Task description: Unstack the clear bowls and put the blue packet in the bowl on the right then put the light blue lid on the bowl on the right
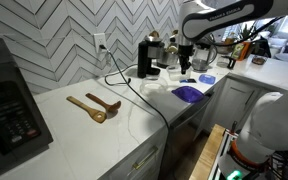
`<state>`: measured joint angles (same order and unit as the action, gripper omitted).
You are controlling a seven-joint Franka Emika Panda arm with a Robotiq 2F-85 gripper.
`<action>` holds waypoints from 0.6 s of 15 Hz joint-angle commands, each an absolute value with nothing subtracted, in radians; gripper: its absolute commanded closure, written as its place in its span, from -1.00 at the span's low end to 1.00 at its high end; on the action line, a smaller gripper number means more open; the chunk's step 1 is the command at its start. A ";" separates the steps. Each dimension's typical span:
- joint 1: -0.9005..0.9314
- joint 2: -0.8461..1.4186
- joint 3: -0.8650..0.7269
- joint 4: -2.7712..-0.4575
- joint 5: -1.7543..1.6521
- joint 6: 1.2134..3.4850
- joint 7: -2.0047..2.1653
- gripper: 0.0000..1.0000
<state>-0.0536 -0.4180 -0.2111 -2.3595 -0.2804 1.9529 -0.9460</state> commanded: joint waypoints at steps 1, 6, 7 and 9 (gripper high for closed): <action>-0.075 -0.429 -0.252 -2.406 -0.306 2.037 -1.047 0.96; -0.099 -0.424 -0.304 -2.462 -0.287 2.177 -1.165 0.96; -0.107 -0.418 -0.313 -2.469 -0.287 2.195 -1.180 0.96; -0.113 -0.412 -0.327 -2.483 -0.272 2.235 -1.209 0.96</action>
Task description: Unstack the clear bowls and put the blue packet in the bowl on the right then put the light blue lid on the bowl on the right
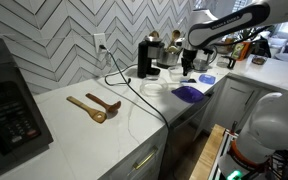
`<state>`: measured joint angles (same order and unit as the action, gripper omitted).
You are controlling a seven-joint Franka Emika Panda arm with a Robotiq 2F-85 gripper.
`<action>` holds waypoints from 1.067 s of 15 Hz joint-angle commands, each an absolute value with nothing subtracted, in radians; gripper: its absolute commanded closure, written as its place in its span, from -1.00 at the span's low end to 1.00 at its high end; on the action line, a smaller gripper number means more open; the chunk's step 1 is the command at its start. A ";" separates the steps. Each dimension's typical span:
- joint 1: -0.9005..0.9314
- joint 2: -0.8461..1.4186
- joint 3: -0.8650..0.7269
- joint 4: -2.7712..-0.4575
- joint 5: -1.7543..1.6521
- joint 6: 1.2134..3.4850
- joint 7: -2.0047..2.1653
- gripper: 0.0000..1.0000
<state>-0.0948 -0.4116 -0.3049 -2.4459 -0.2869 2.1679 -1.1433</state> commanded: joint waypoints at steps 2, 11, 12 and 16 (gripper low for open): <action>-0.116 -0.400 -0.340 -2.491 -0.259 2.280 -1.238 0.96; -0.123 -0.318 -0.370 -2.507 -0.130 2.376 -1.392 0.96; -0.123 -0.311 -0.372 -2.508 -0.119 2.375 -1.404 0.96; -0.131 -0.282 -0.362 -2.510 -0.106 2.391 -1.421 0.96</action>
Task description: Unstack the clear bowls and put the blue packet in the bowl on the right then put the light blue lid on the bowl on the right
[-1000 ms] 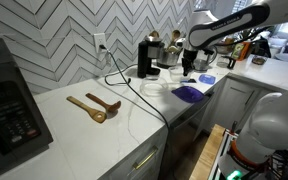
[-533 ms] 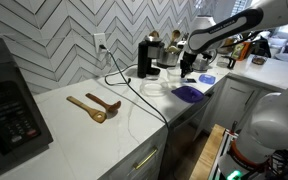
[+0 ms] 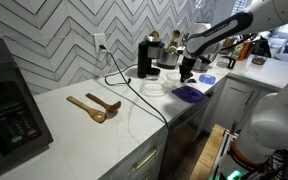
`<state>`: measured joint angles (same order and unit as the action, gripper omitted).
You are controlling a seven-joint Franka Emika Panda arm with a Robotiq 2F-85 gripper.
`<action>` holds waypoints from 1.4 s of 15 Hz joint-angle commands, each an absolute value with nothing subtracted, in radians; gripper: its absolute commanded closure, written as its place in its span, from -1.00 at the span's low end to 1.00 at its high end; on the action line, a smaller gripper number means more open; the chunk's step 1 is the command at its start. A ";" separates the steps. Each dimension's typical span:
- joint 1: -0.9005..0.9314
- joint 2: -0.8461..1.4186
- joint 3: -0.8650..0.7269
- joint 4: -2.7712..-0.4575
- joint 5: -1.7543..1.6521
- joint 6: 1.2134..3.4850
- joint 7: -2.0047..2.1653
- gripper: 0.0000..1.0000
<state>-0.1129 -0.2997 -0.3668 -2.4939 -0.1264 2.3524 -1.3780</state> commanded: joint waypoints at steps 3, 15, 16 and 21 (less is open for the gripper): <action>-0.142 -0.297 -0.354 -2.511 -0.104 2.462 -1.390 0.24; -0.281 -0.346 -0.333 -2.497 -0.211 2.537 -1.037 -1.00; -0.287 -0.353 -0.334 -2.493 -0.199 2.581 -0.989 -1.00; -0.272 -0.320 -0.346 -2.465 -0.206 2.513 -1.012 -1.00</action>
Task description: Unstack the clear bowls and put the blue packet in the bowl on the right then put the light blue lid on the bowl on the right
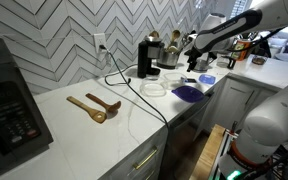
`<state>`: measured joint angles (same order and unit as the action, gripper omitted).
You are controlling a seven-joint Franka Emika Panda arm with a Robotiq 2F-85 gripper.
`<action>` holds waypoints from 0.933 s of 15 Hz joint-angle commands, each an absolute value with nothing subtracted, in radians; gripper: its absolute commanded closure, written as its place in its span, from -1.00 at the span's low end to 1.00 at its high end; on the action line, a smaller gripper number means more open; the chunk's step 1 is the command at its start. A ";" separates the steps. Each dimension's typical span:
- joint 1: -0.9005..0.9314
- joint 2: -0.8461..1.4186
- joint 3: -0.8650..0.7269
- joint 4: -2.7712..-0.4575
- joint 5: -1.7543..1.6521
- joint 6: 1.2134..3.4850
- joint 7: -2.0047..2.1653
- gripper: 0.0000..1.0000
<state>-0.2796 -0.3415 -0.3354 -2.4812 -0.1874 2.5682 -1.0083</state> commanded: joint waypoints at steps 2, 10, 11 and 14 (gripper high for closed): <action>-0.255 -0.253 -0.397 -2.417 -0.154 2.449 -1.088 -1.00; -0.287 -0.044 -0.462 -2.273 -0.038 2.386 -1.373 -1.00; -0.292 -0.016 -0.461 -2.255 0.004 2.390 -1.417 -1.00; -0.314 0.049 -0.440 -2.202 0.120 2.394 -1.532 -1.00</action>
<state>-0.2874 -0.0331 -0.4548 -2.2704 0.0113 2.4026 -1.4058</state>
